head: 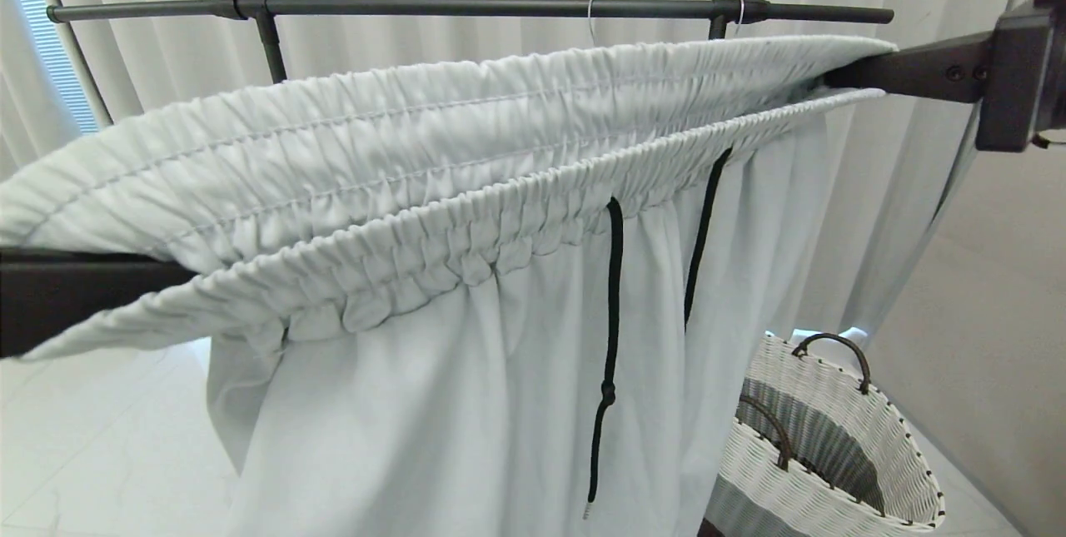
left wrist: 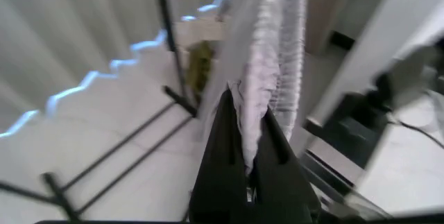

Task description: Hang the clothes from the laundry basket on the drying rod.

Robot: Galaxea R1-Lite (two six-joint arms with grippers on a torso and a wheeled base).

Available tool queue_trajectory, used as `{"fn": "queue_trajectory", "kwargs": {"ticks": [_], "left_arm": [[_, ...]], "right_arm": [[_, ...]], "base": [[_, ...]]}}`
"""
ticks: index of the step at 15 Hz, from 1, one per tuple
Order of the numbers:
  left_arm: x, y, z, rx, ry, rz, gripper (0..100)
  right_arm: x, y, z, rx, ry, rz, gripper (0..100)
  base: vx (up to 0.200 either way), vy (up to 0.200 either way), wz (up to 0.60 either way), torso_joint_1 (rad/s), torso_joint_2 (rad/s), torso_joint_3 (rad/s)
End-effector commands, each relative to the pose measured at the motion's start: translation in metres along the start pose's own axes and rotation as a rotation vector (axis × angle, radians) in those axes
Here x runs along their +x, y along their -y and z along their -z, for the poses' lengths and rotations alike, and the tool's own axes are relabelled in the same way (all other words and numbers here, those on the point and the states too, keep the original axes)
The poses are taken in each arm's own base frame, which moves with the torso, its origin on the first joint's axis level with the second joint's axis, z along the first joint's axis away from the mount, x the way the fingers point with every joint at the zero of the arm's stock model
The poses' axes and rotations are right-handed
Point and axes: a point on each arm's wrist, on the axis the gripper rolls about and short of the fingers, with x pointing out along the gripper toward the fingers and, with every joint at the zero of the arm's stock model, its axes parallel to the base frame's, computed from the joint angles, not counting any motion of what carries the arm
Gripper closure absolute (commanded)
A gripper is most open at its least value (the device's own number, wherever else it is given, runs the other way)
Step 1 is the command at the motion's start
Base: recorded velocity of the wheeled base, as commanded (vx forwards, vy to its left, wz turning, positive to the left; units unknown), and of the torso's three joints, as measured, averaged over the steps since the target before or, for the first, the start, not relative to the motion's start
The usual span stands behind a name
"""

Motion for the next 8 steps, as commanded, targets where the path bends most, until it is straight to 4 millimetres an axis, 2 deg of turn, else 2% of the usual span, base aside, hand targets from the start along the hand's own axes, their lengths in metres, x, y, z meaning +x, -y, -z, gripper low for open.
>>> {"fn": "queue_trajectory", "kwargs": {"ticks": [1,2,4,5,8], "left_arm": [[0.020,-0.008,-0.012,0.009,-0.015,-0.121,100],[0.044,-0.023,-0.039,-0.023,0.009,-0.269,100],[0.064,-0.024,-0.069,-0.031,0.070,-0.284,100],[0.072,-0.025,-0.071,-0.032,0.063,-0.284,100],[0.085,-0.026,-0.050,-0.032,0.004,-0.283,100]], "right_arm": [[-0.019,0.010,0.001,0.013,-0.023,0.069,100],[-0.039,0.013,0.000,0.021,-0.050,0.090,100],[-0.053,0.008,0.002,0.019,-0.102,0.068,100],[-0.058,0.004,0.005,0.015,-0.120,0.042,100],[-0.058,-0.001,0.015,0.011,-0.148,0.015,100]], "base": [[0.000,0.000,0.00,0.000,0.00,0.000],[0.000,0.000,0.00,0.000,0.00,0.000],[0.000,0.000,0.00,0.000,0.00,0.000],[0.000,0.000,0.00,0.000,0.00,0.000],[0.000,0.000,0.00,0.000,0.00,0.000]]}}
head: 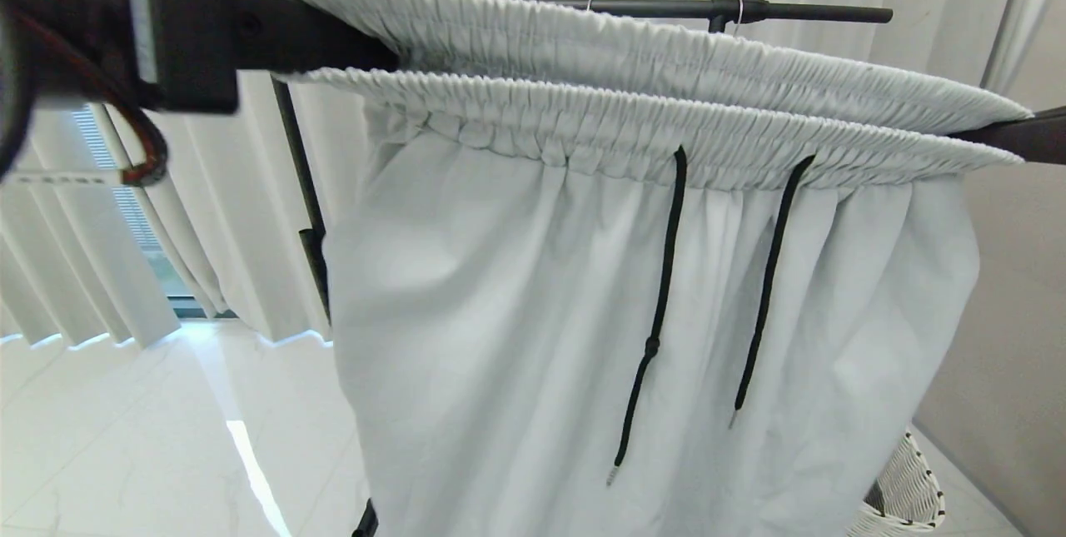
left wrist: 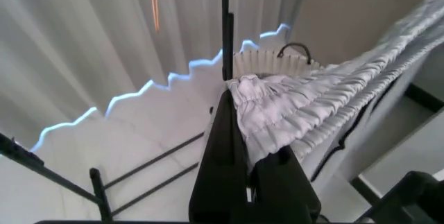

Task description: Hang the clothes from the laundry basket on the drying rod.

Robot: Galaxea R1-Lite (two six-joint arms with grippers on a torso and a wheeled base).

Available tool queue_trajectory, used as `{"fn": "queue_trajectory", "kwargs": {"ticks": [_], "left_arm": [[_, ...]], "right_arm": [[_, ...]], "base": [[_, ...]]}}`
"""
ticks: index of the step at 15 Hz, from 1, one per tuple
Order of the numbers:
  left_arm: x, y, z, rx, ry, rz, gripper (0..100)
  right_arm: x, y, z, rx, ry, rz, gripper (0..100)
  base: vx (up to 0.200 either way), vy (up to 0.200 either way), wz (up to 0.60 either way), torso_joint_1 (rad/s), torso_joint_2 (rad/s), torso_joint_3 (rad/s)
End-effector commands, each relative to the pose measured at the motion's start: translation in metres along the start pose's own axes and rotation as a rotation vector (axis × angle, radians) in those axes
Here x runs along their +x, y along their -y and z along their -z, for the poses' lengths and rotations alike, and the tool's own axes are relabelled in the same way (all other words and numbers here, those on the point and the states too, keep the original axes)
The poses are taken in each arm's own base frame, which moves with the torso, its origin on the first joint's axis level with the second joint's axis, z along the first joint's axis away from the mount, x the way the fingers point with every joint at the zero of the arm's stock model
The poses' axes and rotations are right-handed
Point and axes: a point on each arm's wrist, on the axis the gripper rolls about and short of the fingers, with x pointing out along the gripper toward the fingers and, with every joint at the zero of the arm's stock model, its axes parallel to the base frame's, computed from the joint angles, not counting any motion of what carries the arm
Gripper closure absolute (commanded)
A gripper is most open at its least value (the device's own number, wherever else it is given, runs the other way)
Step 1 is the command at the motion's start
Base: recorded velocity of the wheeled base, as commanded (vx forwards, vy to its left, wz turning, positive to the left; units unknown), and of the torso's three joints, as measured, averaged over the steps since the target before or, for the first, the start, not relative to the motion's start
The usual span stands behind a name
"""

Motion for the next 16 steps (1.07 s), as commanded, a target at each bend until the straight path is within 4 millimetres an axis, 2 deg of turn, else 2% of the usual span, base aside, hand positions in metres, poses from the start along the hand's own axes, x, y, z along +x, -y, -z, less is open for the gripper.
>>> {"fn": "queue_trajectory", "kwargs": {"ticks": [1,3,15,16], "left_arm": [[0.022,0.004,0.011,0.002,-0.017,-0.001,100],[0.023,0.005,0.006,-0.004,0.041,-0.001,100],[0.015,0.003,0.005,-0.006,0.057,-0.003,100],[0.014,0.003,0.005,-0.007,0.060,-0.003,100]], "right_arm": [[-0.001,-0.002,0.001,-0.006,0.023,-0.009,100],[0.004,-0.001,-0.004,-0.006,0.055,-0.005,100],[0.013,-0.007,-0.003,-0.017,0.034,-0.045,100],[0.014,-0.009,-0.003,-0.020,0.033,-0.055,0]], "base": [[0.000,0.000,0.00,0.000,0.00,0.000],[0.000,0.000,0.00,0.000,0.00,0.000],[0.000,0.000,0.00,0.000,0.00,0.000],[0.000,0.000,0.00,0.000,0.00,0.000]]}}
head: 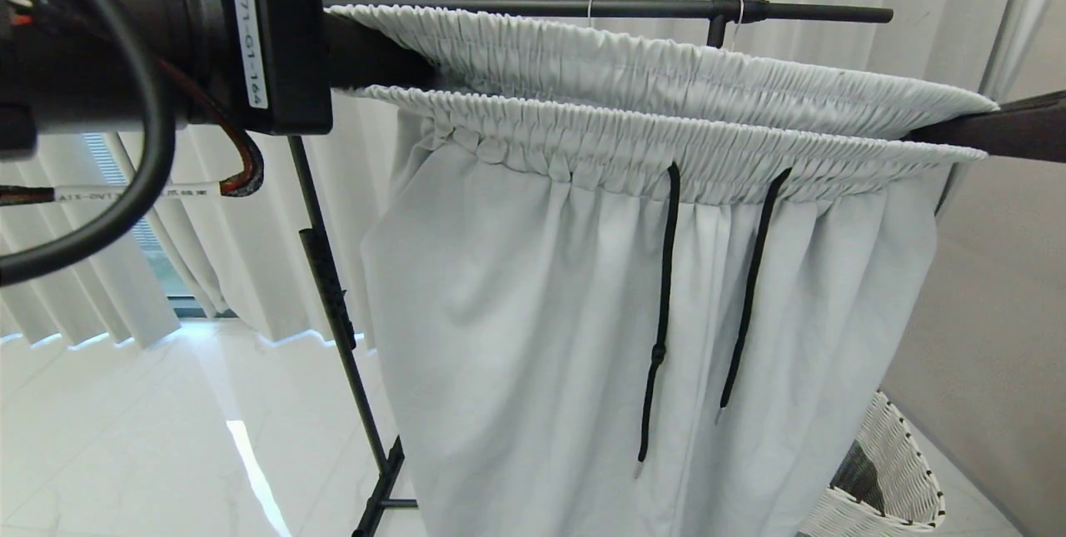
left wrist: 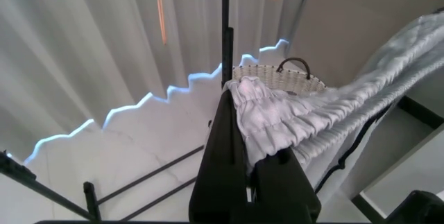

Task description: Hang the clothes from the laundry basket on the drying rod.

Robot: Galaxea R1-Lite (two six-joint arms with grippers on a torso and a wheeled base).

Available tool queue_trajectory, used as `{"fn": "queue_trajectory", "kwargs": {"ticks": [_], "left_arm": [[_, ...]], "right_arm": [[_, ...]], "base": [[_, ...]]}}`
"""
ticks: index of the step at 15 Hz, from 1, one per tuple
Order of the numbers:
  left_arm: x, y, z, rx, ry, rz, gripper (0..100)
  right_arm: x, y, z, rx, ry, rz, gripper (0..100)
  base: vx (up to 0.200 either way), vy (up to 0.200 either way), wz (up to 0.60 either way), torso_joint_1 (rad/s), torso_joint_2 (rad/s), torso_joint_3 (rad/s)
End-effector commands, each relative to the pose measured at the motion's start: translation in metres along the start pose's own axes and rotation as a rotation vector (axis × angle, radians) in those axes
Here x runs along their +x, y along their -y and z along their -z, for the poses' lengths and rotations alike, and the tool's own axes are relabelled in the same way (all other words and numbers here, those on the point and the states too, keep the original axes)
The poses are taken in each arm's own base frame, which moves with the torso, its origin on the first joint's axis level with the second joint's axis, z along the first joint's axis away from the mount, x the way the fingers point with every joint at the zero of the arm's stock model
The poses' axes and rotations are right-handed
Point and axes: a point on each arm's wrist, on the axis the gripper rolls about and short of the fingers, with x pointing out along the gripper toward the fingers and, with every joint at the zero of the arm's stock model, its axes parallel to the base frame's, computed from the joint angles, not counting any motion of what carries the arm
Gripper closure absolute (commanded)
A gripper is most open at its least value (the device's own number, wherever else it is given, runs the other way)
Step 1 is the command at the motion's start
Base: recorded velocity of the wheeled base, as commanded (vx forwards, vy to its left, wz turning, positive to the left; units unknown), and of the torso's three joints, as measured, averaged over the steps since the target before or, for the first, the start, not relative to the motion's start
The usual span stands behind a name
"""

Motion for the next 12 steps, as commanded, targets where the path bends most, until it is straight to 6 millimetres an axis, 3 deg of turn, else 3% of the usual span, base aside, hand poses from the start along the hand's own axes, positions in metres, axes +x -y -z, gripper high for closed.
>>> {"fn": "queue_trajectory", "kwargs": {"ticks": [1,8,12], "left_arm": [[-0.003,0.000,-0.001,-0.002,0.007,0.001,100],[0.005,-0.005,0.010,0.010,-0.035,-0.173,100],[-0.012,-0.017,0.028,0.062,-0.067,-0.237,100]], "right_arm": [[0.003,-0.004,0.000,-0.008,-0.005,-0.026,0],[-0.001,-0.007,0.013,-0.012,-0.037,-0.040,0],[0.021,0.016,0.020,0.009,-0.129,0.258,0]], "base": [[0.000,0.000,0.00,0.000,0.00,0.000],[0.000,0.000,0.00,0.000,0.00,0.000],[0.000,0.000,0.00,0.000,0.00,0.000]]}}
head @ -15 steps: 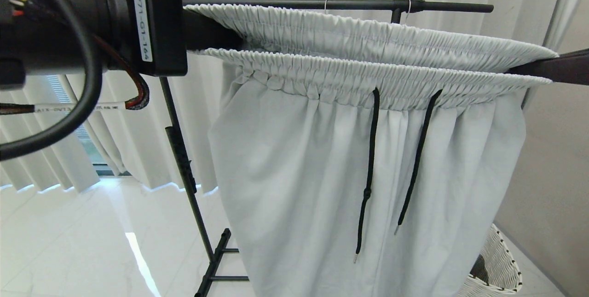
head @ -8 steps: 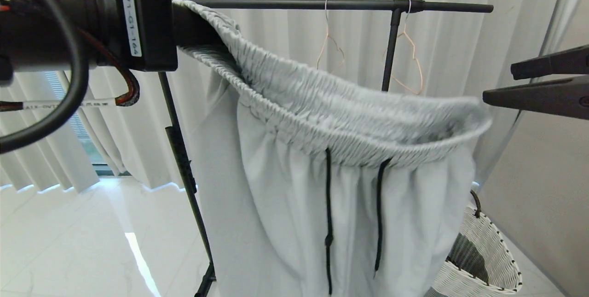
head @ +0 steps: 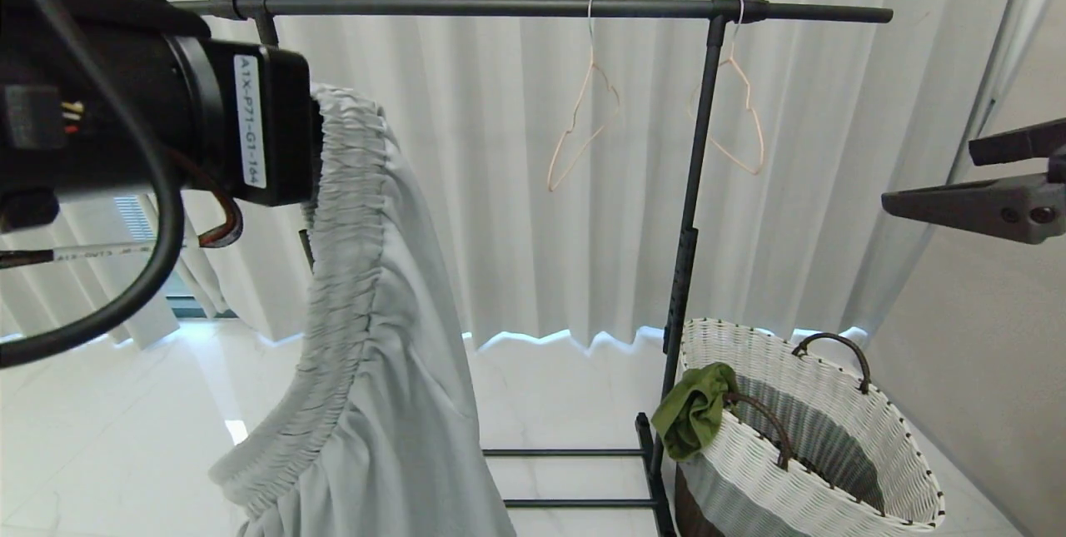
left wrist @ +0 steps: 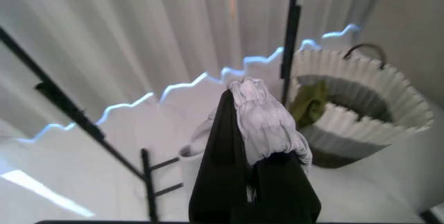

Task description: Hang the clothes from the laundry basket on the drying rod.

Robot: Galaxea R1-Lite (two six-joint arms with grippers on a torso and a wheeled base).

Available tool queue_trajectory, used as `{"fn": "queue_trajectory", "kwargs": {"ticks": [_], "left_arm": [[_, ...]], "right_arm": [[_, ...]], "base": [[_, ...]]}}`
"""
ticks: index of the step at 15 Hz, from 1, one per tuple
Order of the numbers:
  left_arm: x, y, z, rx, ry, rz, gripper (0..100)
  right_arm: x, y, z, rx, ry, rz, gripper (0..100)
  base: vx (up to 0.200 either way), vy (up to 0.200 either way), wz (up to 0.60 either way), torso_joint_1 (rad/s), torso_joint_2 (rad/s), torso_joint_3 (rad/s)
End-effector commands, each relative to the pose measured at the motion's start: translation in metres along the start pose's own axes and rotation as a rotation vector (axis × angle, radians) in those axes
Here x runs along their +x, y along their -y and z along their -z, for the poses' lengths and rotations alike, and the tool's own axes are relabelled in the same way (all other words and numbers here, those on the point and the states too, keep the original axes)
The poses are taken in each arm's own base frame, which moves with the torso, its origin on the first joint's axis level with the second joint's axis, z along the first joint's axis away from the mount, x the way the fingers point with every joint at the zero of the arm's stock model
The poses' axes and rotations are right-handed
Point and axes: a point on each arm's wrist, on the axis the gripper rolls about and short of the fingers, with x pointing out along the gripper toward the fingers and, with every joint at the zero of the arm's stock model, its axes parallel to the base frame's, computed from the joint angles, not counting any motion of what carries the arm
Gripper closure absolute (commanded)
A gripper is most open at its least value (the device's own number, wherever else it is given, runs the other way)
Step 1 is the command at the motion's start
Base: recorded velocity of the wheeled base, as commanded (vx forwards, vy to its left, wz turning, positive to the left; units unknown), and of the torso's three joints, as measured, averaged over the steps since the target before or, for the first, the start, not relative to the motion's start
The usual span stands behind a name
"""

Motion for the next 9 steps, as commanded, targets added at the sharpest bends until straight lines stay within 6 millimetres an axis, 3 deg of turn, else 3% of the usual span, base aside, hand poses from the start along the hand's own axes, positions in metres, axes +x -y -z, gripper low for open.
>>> {"fn": "queue_trajectory", "kwargs": {"ticks": [1,6,9], "left_arm": [[-0.014,-0.011,0.011,0.036,-0.005,-0.026,100],[-0.016,-0.032,0.028,0.043,-0.049,-0.132,100],[-0.010,-0.045,0.031,0.023,-0.075,-0.215,100]], "right_arm": [[0.017,0.006,0.003,0.006,-0.056,0.088,0],[0.033,0.014,0.028,-0.017,-0.195,0.355,0],[0.033,0.016,0.033,-0.005,-0.209,0.378,0]], "base": [[0.000,0.000,0.00,0.000,0.00,0.000],[0.000,0.000,0.00,0.000,0.00,0.000],[0.000,0.000,0.00,0.000,0.00,0.000]]}}
